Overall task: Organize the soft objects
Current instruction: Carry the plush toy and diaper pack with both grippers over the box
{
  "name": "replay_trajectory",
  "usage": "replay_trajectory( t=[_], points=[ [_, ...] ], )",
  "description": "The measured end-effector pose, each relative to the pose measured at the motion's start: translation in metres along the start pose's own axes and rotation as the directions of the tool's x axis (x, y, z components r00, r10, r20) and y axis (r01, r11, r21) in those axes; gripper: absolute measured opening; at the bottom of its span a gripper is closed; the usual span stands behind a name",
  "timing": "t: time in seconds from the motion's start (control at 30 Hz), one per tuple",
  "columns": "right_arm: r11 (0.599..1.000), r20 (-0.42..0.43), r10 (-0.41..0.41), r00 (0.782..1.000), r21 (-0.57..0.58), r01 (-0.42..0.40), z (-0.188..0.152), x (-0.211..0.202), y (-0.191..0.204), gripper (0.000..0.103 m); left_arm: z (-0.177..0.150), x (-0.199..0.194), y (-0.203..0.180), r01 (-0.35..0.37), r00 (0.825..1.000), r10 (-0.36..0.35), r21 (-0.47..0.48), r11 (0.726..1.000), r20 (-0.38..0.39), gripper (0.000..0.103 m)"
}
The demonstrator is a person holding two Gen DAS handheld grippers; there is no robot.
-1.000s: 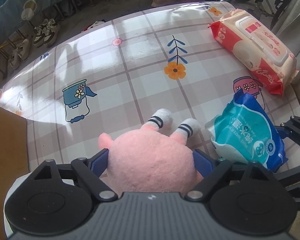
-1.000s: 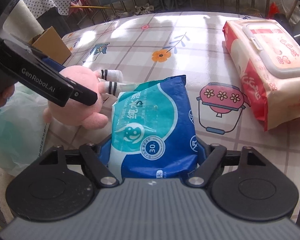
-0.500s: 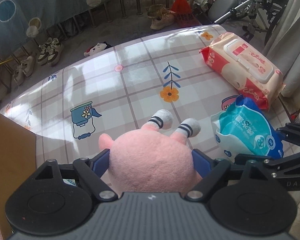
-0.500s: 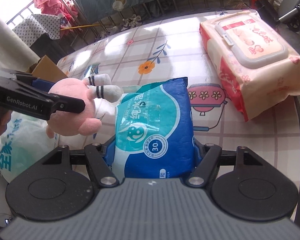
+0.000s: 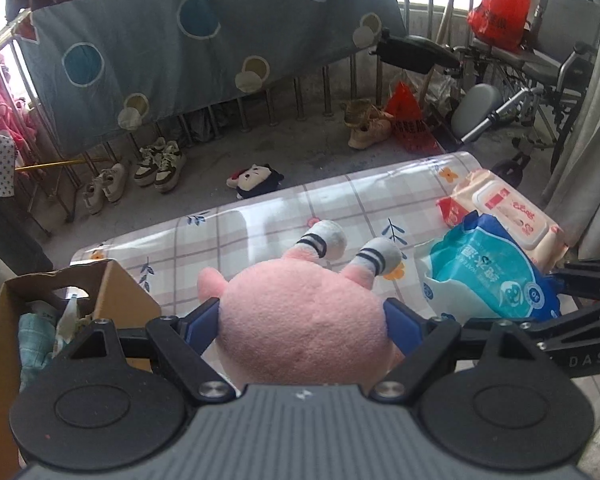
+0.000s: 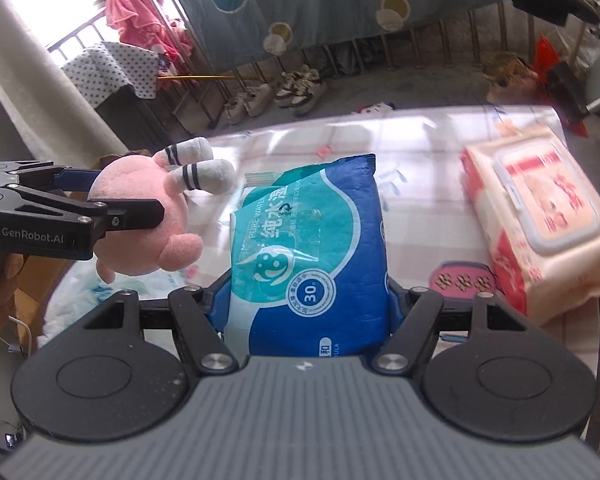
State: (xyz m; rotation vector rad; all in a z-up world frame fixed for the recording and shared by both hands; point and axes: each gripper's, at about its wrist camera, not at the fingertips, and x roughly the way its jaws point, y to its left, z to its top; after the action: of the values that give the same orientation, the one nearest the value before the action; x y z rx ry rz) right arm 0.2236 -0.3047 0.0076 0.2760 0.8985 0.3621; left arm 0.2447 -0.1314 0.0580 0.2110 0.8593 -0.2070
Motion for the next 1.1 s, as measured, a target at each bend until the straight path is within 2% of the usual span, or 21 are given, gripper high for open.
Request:
replay_trajectory(
  t=[0.17, 0.33, 0.53, 0.7, 0.83, 0.97, 1.1],
  points=[
    [0.997, 0.016, 0.041, 0.999, -0.063, -0.04, 0.019, -0.011, 0.048, 0.068, -0.009, -0.04, 0.038, -0.017, 0.998, 0.021, -0.074, 0.997, 0.06, 0.087],
    [0.984, 0.012, 0.115, 0.993, -0.138, -0.112, 0.041, -0.016, 0.115, 0.068, -0.029, -0.081, 0.091, -0.038, 0.994, 0.055, -0.172, 0.984, 0.094, 0.087],
    [0.947, -0.047, 0.239, 0.97, -0.209, -0.243, 0.062, 0.0, 0.209, 0.068, -0.066, -0.123, 0.16, -0.103, 0.983, 0.142, -0.289, 0.952, 0.117, 0.087],
    [0.904, -0.133, 0.316, 0.939, -0.259, -0.341, 0.069, 0.03, 0.288, 0.068, -0.104, -0.137, 0.214, -0.163, 0.975, 0.207, -0.381, 0.91, 0.08, 0.087],
    [0.87, -0.226, 0.351, 0.909, -0.279, -0.405, 0.065, 0.062, 0.345, 0.068, -0.136, -0.139, 0.258, -0.185, 0.972, 0.23, -0.45, 0.873, 0.046, 0.087],
    [0.842, -0.34, 0.354, 0.871, -0.29, -0.455, 0.055, 0.101, 0.393, 0.068, -0.164, -0.141, 0.297, -0.198, 0.968, 0.248, -0.507, 0.839, 0.032, 0.087],
    [0.809, -0.454, 0.324, 0.83, -0.322, -0.492, 0.046, 0.142, 0.436, 0.068, -0.186, -0.138, 0.333, -0.194, 0.967, 0.253, -0.559, 0.806, 0.029, 0.087]
  ],
)
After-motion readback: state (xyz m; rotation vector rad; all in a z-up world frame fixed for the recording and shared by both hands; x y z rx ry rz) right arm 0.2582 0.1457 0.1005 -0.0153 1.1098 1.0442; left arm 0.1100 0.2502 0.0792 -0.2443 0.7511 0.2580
